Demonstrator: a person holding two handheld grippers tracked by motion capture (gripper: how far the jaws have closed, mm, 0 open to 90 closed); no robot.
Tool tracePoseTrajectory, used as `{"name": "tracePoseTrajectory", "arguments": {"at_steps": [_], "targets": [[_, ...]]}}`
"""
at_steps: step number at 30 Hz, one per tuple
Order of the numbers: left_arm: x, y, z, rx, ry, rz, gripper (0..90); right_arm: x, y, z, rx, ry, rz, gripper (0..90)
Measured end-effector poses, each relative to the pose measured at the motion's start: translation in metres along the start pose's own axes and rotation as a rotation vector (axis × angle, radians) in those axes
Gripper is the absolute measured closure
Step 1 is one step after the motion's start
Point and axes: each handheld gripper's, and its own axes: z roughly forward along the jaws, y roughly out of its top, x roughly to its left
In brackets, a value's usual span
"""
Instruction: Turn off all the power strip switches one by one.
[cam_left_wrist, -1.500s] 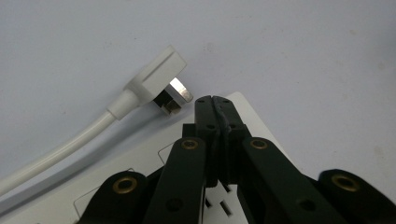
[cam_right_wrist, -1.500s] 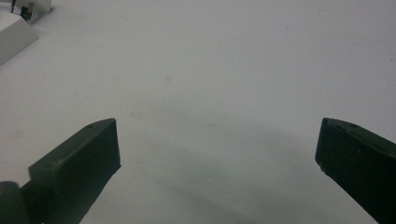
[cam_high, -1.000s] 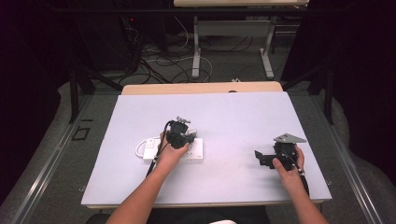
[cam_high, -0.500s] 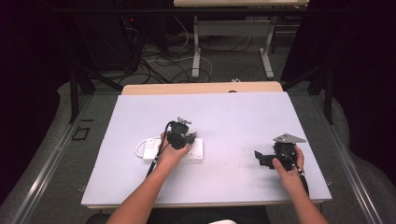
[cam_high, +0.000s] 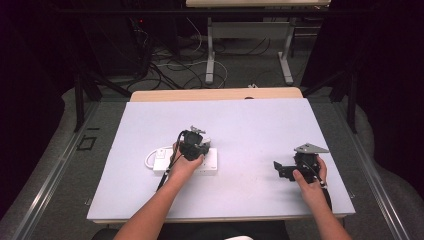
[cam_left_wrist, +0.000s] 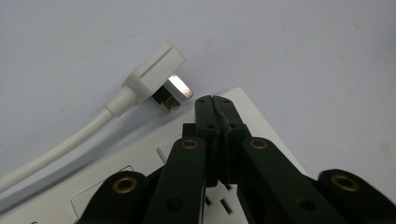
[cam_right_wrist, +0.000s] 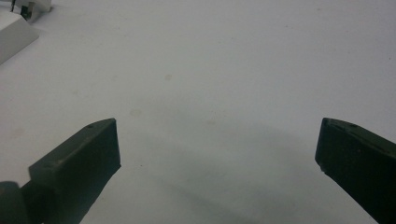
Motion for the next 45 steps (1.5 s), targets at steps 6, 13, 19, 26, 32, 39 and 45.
{"name": "tracePoseTrajectory", "arguments": {"at_steps": [6, 13, 19, 26, 32, 39, 45], "targets": [[0.000, 0.000, -0.003, -0.005, -0.003, -0.007, 90.0, -0.001, -0.001, -0.001, 0.002, -0.003, 0.005, 0.0], [0.000, 0.001, -0.018, -0.052, -0.017, -0.014, 86.8, -0.001, -0.001, -0.001, 0.002, -0.003, 0.002, 0.0], [0.007, 0.002, -0.035, -0.082, -0.020, -0.005, 81.7, -0.001, -0.001, -0.002, 0.001, -0.003, 0.002, 0.0], [0.017, -0.003, -0.058, -0.120, -0.016, -0.006, 70.2, -0.001, -0.001, -0.002, 0.002, -0.005, 0.004, 0.0], [0.030, -0.014, -0.071, -0.152, 0.005, -0.015, 58.1, -0.001, -0.001, -0.002, 0.001, -0.008, -0.003, 0.0], [0.045, -0.030, -0.085, -0.207, 0.059, -0.008, 50.6, -0.001, -0.001, -0.003, 0.001, -0.012, 0.000, 0.0], [0.061, -0.044, -0.101, -0.246, 0.078, 0.018, 41.4, -0.002, -0.001, -0.003, -0.003, -0.007, 0.000, 0.0]]}}
